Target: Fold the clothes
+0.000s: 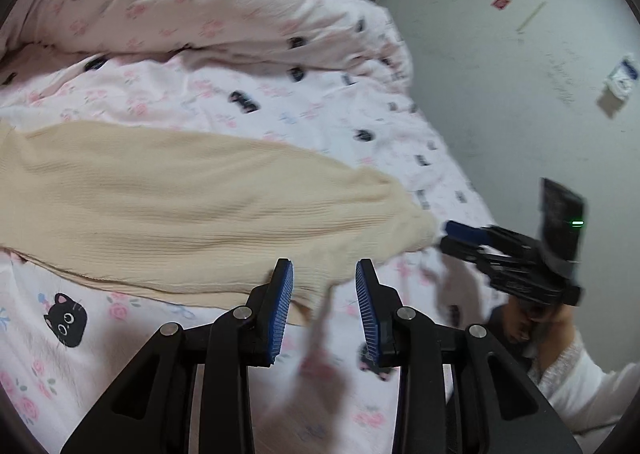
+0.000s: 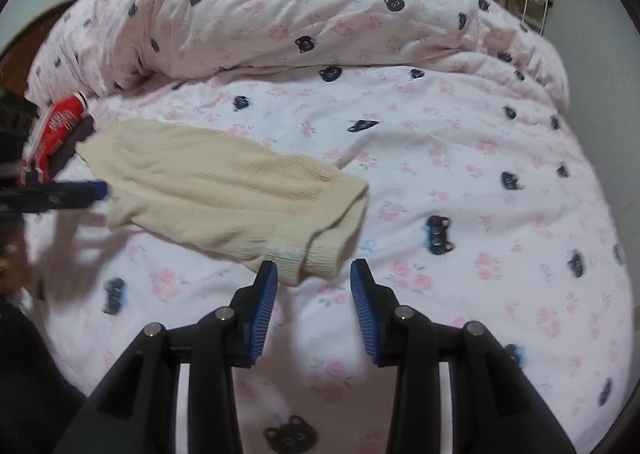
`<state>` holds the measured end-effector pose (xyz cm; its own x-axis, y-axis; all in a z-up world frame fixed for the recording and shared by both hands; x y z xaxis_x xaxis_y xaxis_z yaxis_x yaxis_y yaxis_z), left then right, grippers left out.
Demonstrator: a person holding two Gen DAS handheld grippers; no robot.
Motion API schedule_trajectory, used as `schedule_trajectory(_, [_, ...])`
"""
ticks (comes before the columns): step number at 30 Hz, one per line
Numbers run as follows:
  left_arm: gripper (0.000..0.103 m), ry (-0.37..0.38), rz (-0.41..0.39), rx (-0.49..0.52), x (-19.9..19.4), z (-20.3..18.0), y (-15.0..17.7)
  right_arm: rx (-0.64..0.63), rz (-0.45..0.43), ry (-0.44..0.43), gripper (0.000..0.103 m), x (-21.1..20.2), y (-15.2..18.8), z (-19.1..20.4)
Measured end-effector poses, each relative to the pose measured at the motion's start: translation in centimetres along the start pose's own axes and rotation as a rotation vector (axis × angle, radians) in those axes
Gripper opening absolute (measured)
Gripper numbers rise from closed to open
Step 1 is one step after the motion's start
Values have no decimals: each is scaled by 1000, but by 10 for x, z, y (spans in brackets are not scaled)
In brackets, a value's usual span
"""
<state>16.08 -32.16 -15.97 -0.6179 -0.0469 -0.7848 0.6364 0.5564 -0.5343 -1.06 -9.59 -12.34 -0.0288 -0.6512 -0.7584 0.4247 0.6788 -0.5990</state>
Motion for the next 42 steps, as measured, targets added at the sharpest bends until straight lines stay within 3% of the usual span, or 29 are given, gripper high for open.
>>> schedule_trajectory(4, [29, -54, 50, 30, 13, -2, 11, -4, 10, -17, 39, 6, -1, 1])
schedule_trajectory(8, [29, -66, 56, 81, 12, -9, 19, -1, 27, -26, 39, 16, 1, 0])
schedule_trajectory(15, [29, -47, 71, 62, 13, -5, 22, -49, 10, -1, 40, 11, 2, 7])
schedule_trajectory(24, [29, -50, 74, 69, 14, -6, 20, -23, 18, -113, 40, 12, 0, 3])
schedule_trajectory(27, [29, -53, 75, 72, 14, -6, 21, -22, 39, -123, 35, 19, 1, 4])
schedule_trajectory(29, [29, -54, 75, 74, 14, -6, 21, -26, 47, -124, 20, 21, 1, 5])
schedule_trajectory(32, [29, -53, 77, 74, 14, -5, 21, -16, 57, -131, 10, 22, 4, 3])
schedule_trajectory(42, [29, -50, 84, 80, 14, -5, 22, 15, 45, -90, 4, 8, 5, -9])
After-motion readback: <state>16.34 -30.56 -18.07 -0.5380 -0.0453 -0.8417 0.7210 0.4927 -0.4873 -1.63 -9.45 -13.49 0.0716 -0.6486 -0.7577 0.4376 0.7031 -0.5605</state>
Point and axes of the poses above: each gripper's, at about its wrist camera, not at the fingertips, and x roughly the way its jaws point, z to its left, y to its underside, the point moved 2 cm from there along x, roughly the way its jaws point, and after that the axes turned 15 degrees about -y, right-handed, at the moved point
